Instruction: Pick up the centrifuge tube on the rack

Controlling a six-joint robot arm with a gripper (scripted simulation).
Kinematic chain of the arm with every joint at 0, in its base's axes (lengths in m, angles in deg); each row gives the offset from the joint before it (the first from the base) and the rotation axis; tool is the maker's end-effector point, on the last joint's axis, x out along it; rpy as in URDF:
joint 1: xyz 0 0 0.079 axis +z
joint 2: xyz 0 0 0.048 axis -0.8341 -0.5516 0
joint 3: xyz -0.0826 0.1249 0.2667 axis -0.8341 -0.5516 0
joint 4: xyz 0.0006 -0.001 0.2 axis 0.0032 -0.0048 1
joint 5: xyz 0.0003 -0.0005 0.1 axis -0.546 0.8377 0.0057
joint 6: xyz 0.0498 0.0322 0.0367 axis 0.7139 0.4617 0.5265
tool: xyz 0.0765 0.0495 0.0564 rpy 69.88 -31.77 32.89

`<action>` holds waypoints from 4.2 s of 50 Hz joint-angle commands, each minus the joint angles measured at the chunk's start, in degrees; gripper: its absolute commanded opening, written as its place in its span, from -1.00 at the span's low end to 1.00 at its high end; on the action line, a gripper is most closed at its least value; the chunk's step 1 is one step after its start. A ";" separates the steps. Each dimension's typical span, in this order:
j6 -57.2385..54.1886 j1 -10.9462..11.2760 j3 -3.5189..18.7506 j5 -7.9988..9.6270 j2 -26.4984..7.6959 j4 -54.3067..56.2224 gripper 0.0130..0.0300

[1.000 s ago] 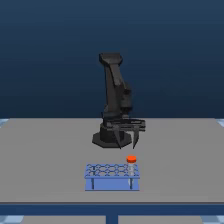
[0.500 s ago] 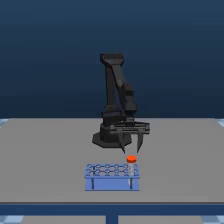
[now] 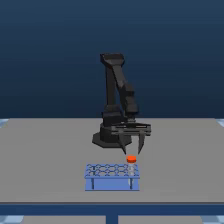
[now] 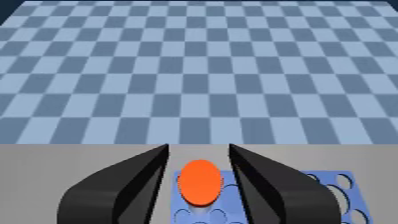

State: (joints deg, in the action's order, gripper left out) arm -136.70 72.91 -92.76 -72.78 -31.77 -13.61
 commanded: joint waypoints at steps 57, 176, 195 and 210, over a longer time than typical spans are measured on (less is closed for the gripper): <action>25.85 -0.09 -3.46 -3.65 -4.37 -24.88 1.00; -14.80 -0.12 1.36 0.49 2.52 14.30 -1.00; -32.65 -0.12 3.73 -0.22 4.63 31.60 -1.00; -42.36 -0.12 5.34 -1.27 5.79 40.96 -1.00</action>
State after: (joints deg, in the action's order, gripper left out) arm -175.85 72.79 -87.81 -73.54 -26.23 25.26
